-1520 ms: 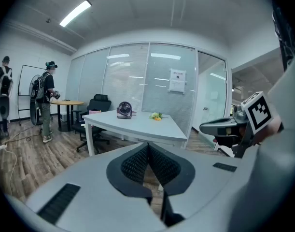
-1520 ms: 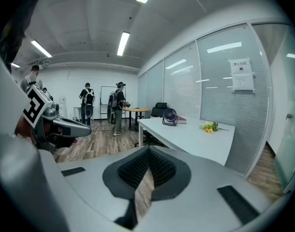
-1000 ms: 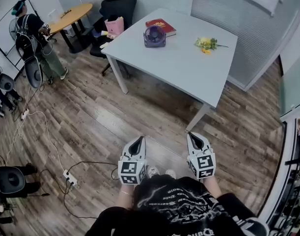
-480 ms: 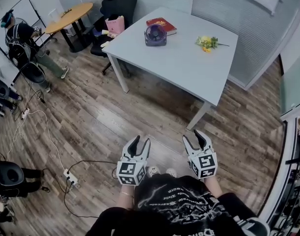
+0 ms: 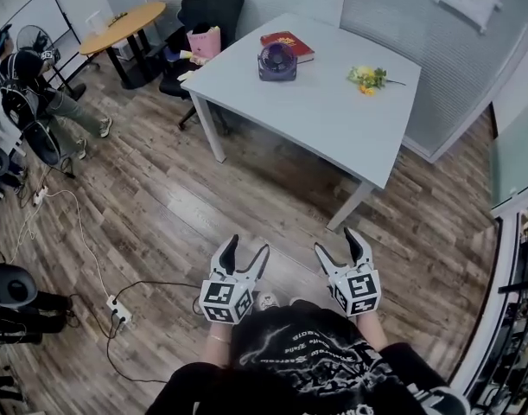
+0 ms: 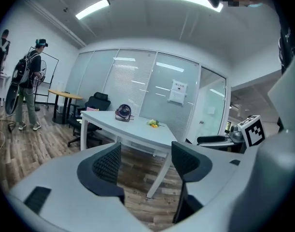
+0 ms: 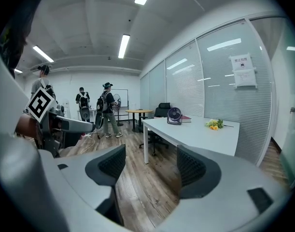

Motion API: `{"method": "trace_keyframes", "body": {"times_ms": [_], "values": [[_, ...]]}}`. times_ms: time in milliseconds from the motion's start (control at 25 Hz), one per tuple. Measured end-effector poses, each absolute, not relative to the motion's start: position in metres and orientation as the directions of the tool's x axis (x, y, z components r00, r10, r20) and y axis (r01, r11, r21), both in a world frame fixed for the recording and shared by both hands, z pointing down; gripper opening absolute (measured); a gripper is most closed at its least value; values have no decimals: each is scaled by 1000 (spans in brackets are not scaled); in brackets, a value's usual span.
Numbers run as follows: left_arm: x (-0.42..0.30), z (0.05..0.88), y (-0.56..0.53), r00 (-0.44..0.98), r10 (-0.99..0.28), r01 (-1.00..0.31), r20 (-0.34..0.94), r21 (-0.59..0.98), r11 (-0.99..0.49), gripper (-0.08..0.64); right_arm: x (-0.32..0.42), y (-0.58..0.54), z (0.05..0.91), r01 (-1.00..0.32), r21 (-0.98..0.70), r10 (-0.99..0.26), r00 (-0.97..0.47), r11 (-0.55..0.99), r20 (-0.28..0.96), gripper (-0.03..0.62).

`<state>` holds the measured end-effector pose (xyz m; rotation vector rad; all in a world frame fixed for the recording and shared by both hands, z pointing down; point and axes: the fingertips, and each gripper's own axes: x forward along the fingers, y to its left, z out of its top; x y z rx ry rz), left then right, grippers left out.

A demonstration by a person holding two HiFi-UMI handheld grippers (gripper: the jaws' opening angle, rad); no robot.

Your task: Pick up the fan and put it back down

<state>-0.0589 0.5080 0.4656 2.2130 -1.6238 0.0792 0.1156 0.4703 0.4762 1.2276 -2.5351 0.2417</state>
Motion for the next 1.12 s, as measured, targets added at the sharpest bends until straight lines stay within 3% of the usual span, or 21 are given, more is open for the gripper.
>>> {"method": "trace_keyframes", "body": {"times_ms": [480, 1120], "values": [[-74, 487, 517, 336, -882, -930, 331, 264, -256, 339, 105, 481, 500, -806, -48, -733, -559, 590, 388, 321], [-81, 491, 459, 280, -893, -952, 353, 223, -210, 339, 87, 414, 519, -764, -59, -677, -602, 642, 424, 314]]}}
